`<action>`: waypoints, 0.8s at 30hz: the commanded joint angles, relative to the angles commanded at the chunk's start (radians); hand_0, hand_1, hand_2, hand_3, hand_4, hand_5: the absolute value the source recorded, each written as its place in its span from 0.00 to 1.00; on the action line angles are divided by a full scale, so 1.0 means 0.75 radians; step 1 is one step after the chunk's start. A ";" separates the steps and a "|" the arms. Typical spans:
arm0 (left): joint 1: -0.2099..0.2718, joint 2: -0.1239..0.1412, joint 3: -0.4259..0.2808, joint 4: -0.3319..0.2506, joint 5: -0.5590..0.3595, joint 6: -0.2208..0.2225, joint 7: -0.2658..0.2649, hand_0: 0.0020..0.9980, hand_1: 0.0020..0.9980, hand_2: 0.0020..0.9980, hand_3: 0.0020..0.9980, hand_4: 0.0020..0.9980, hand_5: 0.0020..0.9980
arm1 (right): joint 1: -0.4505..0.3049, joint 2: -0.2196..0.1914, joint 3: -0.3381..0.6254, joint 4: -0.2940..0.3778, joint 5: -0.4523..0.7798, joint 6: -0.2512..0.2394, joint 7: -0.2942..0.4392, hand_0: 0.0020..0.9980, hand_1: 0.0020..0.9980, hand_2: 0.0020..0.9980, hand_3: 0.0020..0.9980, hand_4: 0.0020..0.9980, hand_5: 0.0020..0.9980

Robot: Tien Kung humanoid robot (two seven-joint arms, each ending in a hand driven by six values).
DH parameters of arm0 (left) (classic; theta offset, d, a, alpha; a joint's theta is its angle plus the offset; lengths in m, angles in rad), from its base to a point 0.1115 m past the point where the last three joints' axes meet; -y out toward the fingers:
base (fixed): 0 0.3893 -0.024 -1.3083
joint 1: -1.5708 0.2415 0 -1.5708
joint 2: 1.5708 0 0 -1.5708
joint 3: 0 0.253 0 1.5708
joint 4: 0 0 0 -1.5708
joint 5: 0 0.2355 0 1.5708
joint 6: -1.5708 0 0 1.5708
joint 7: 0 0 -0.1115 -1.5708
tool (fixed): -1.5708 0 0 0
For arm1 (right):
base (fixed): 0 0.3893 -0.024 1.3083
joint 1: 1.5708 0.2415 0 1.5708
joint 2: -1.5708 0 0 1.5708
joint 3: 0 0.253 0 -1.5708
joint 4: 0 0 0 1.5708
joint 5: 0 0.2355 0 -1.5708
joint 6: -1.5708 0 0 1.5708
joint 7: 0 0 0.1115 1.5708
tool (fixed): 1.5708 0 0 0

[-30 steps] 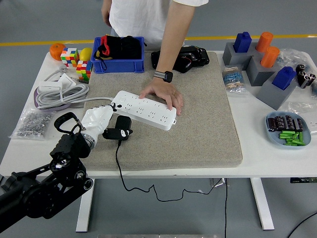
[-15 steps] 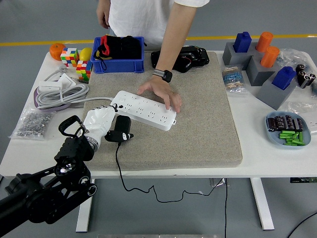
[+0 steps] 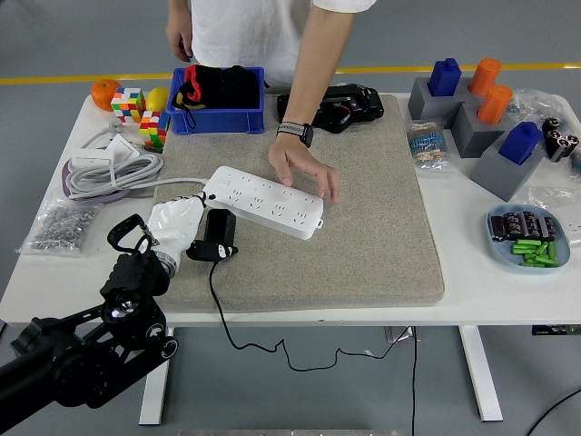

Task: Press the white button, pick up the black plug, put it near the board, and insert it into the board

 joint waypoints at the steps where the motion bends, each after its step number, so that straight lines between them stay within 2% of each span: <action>1: 0.000 0.000 0.000 0.001 -0.002 0.004 -0.003 0.42 0.67 0.65 0.80 0.96 0.33 | 0.000 0.000 0.000 0.000 0.000 0.000 0.000 0.74 0.71 0.69 0.63 0.69 0.38; 2: 0.000 0.001 0.001 -0.001 0.003 0.008 -0.005 0.25 0.50 0.48 0.70 0.83 0.10 | 0.000 -0.001 0.000 0.000 0.000 -0.001 0.000 0.74 0.71 0.69 0.63 0.69 0.37; 7: 0.001 0.000 0.009 0.009 -0.003 -0.001 0.002 0.25 0.50 0.48 0.70 0.83 0.10 | -0.002 0.000 -0.004 0.000 0.000 0.000 0.000 0.74 0.71 0.69 0.63 0.69 0.37; 8: 0.002 0.001 0.010 0.010 -0.005 -0.001 0.001 0.22 0.41 0.40 0.59 0.78 0.05 | -0.002 0.000 -0.004 0.000 0.000 0.000 0.001 0.74 0.71 0.69 0.63 0.69 0.37; 13: 0.004 0.002 0.009 0.003 -0.001 0.006 -0.010 0.22 0.41 0.40 0.59 0.78 0.05 | -0.006 0.001 -0.003 0.000 -0.001 -0.001 0.002 0.74 0.71 0.69 0.63 0.69 0.37; 14: 0.003 0.001 0.009 0.002 0.001 0.006 -0.010 0.20 0.38 0.38 0.55 0.73 0.00 | -0.006 0.001 -0.003 0.000 -0.001 -0.001 0.002 0.74 0.71 0.69 0.63 0.69 0.37; 19: 0.007 0.005 0.013 0.006 0.002 0.032 -0.048 0.20 0.38 0.38 0.55 0.73 0.00 | -0.008 0.002 -0.001 0.000 -0.003 -0.002 0.003 0.74 0.71 0.69 0.63 0.69 0.37; 20: 0.007 0.009 0.016 0.005 0.000 0.041 -0.063 0.18 0.34 0.32 0.49 0.64 0.00 | -0.008 0.003 0.000 0.000 -0.002 -0.002 0.004 0.74 0.71 0.69 0.62 0.69 0.37; 24: 0.000 0.028 0.018 0.000 -0.019 0.061 -0.113 0.18 0.34 0.32 0.49 0.64 0.00 | -0.006 0.006 0.004 0.000 -0.003 -0.005 0.008 0.74 0.71 0.69 0.62 0.69 0.37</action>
